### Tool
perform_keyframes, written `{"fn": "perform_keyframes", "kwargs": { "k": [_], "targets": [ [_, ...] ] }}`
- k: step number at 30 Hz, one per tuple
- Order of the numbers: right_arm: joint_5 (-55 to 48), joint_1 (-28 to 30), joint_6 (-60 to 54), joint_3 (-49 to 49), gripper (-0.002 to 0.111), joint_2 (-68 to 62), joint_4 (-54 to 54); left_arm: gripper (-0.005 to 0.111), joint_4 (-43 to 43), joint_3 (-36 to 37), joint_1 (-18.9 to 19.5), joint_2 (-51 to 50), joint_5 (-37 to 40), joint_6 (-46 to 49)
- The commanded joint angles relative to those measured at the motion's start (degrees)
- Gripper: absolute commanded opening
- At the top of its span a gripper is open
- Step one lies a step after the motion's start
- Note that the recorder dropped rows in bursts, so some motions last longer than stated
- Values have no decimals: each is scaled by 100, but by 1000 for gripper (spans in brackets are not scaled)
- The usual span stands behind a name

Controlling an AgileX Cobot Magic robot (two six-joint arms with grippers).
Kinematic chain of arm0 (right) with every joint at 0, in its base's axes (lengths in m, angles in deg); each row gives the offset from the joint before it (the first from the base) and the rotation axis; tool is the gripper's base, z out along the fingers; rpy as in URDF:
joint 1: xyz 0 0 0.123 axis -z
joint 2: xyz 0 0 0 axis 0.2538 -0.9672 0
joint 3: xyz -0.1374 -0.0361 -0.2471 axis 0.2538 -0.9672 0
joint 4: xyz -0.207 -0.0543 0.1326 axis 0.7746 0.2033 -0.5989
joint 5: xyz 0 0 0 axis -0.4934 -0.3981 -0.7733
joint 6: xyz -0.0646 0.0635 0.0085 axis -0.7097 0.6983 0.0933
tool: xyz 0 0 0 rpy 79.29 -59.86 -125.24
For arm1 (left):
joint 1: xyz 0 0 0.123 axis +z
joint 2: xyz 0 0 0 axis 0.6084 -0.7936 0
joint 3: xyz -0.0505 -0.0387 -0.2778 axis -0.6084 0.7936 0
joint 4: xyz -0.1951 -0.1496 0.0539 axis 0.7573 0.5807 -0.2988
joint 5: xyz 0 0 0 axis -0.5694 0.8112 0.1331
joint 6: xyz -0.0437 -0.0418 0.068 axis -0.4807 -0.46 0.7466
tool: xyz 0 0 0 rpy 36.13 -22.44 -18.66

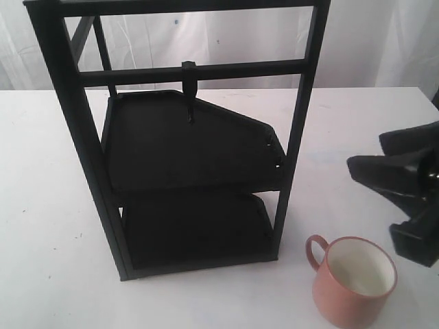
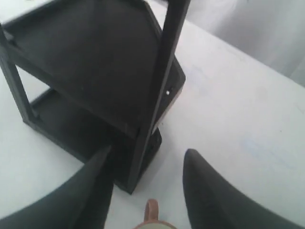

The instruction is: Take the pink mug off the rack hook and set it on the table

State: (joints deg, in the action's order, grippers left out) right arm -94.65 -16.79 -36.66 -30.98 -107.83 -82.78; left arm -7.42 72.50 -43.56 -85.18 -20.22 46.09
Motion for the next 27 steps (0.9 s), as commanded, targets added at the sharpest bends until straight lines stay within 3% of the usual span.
{"fn": "perform_keyframes", "kwargs": {
  "k": [1,9,27],
  "targets": [
    [179,-8,47,-3,43,823,-422,0,19,24,5,30,3,19],
    [287,-8,67,-13,43,1951,-1044,0,19,24,5,30,3,19],
    [590,-8,112,-13,43,1977,-1342,0,19,24,5,30,3,19]
  ]
}}
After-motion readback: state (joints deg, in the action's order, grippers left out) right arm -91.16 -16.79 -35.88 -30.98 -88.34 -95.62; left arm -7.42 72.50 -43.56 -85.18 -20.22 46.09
